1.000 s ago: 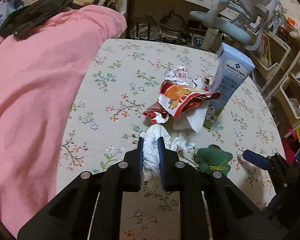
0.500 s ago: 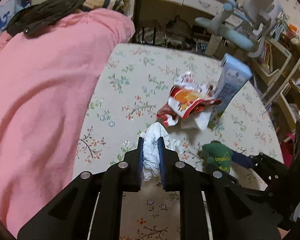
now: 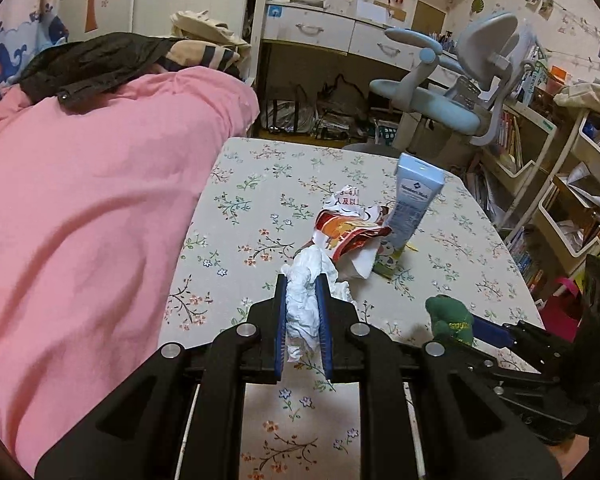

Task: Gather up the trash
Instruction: 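Lift the tissue and green pouch and carry both down over the yellow bin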

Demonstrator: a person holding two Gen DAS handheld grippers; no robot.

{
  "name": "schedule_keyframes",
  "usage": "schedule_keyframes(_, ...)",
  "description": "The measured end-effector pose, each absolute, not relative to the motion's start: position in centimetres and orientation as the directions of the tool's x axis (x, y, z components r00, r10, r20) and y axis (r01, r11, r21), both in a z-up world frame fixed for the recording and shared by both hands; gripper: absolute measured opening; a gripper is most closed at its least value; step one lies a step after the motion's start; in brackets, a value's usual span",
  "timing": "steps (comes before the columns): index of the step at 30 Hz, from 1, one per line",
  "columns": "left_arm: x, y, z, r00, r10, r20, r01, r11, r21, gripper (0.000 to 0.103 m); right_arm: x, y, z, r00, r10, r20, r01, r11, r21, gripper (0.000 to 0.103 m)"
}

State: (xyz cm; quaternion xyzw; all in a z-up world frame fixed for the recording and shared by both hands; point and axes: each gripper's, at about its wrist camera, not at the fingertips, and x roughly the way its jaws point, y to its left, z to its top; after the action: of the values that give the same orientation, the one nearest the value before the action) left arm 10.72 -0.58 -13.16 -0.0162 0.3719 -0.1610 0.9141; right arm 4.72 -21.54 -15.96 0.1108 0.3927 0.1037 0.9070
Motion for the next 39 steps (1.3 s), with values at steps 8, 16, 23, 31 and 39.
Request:
schedule_keyframes(8, 7.8, -0.8, -12.3, 0.695, -0.314, -0.646, 0.307, 0.943, -0.128, 0.013, 2.7, -21.0, -14.9, 0.695, 0.291, -0.657, -0.125, 0.949, 0.288, 0.048)
schedule_keyframes(16, 4.0, -0.6, -11.2, 0.718, -0.332, -0.611, 0.328, 0.937, -0.123, 0.013, -1.0, -20.8, -13.3, 0.733, 0.287, -0.617, -0.157, 0.954, 0.256, 0.048)
schedule_keyframes(23, 0.7, -0.6, -10.9, 0.716, -0.343, -0.608, 0.34, 0.932, -0.126, 0.013, -3.2, -21.1, -13.2, 0.749, 0.291, -0.596, -0.151, 0.95, 0.273, 0.049)
schedule_keyframes(31, -3.1, -0.4, -10.4, 0.712, -0.343, -0.613, 0.347, 0.931, -0.118, 0.013, -6.3, -20.4, -13.6, 0.736, 0.316, -0.598, -0.172, 0.943, 0.286, 0.049)
schedule_keyframes(39, -7.1, -1.1, -10.9, 0.688, -0.339, -0.642, 0.367, 0.925, -0.096, 0.013, -9.4, -19.4, -15.1, 0.681, 0.347, -0.644, -0.186, 0.933, 0.307, 0.049)
